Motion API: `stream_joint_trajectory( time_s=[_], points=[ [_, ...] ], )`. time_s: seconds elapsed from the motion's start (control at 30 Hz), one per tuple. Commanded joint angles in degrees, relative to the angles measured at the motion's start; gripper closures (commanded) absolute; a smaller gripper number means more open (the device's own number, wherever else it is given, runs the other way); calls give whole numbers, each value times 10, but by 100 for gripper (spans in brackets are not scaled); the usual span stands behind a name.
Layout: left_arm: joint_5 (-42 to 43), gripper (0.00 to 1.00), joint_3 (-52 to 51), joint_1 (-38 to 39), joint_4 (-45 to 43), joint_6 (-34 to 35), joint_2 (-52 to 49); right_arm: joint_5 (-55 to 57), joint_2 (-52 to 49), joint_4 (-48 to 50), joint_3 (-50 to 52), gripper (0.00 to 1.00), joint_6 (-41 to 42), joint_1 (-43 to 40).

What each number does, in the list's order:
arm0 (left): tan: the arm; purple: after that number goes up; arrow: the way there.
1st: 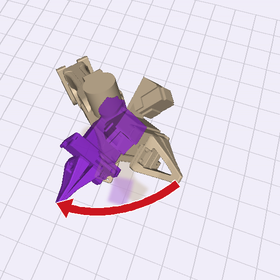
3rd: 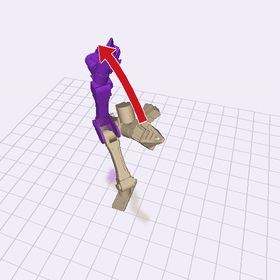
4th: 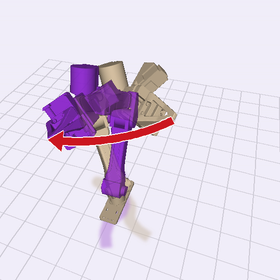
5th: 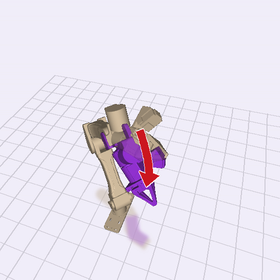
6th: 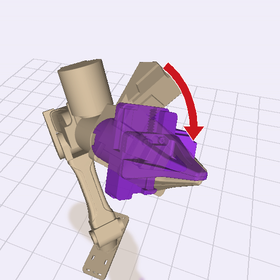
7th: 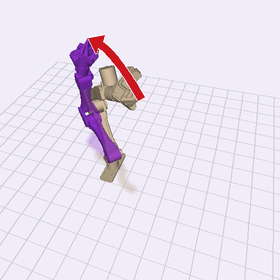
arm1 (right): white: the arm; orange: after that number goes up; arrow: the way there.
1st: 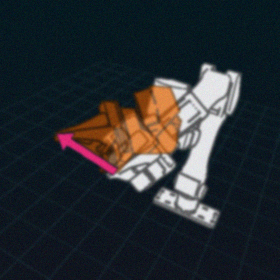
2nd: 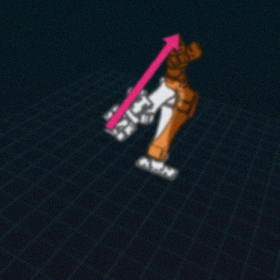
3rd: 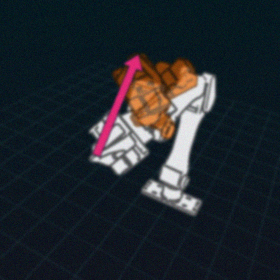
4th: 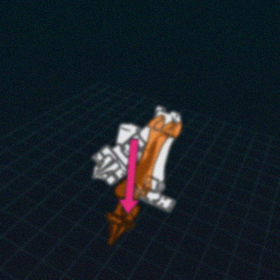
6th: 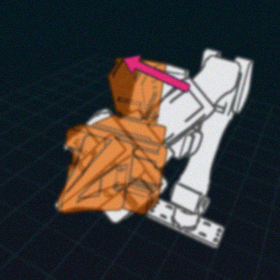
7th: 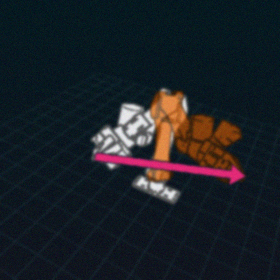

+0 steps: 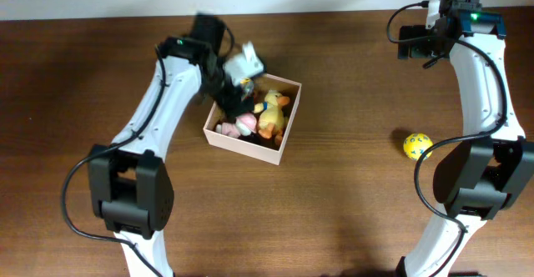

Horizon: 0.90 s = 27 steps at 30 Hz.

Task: Pack container
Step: 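Withdraw the left gripper to the back left of the table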

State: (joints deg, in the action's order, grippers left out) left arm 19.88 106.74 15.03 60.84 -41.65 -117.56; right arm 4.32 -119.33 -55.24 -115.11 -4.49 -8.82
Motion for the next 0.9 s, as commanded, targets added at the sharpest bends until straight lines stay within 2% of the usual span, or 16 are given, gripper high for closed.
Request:
stream_joint_trajectory(
  time_s=[0.0,0.13,0.17,0.2,0.27,0.43,0.6,0.87],
  points=[
    [-14,5,86,-9,-30,70,2,7,-3,0,-10,1,2,1],
    [-160,6,124,-31,-83,216,2,7,-3,0,-10,1,2,1],
    [-291,6,124,-48,-92,342,1,7,-3,0,-10,1,2,1],
    [-338,6,124,-59,-87,401,1,7,-3,0,-10,1,2,1],
    [-367,6,124,-82,-81,462,1,7,-3,0,-10,1,2,1],
    [-368,4,124,-142,-86,515,1,7,-3,0,-10,1,2,1],
    [-366,1,124,-183,-93,517,1,7,-3,0,-10,1,2,1],
    [-366,1,124,-186,-94,517,1,7,-3,0,-10,1,2,1]
  ],
)
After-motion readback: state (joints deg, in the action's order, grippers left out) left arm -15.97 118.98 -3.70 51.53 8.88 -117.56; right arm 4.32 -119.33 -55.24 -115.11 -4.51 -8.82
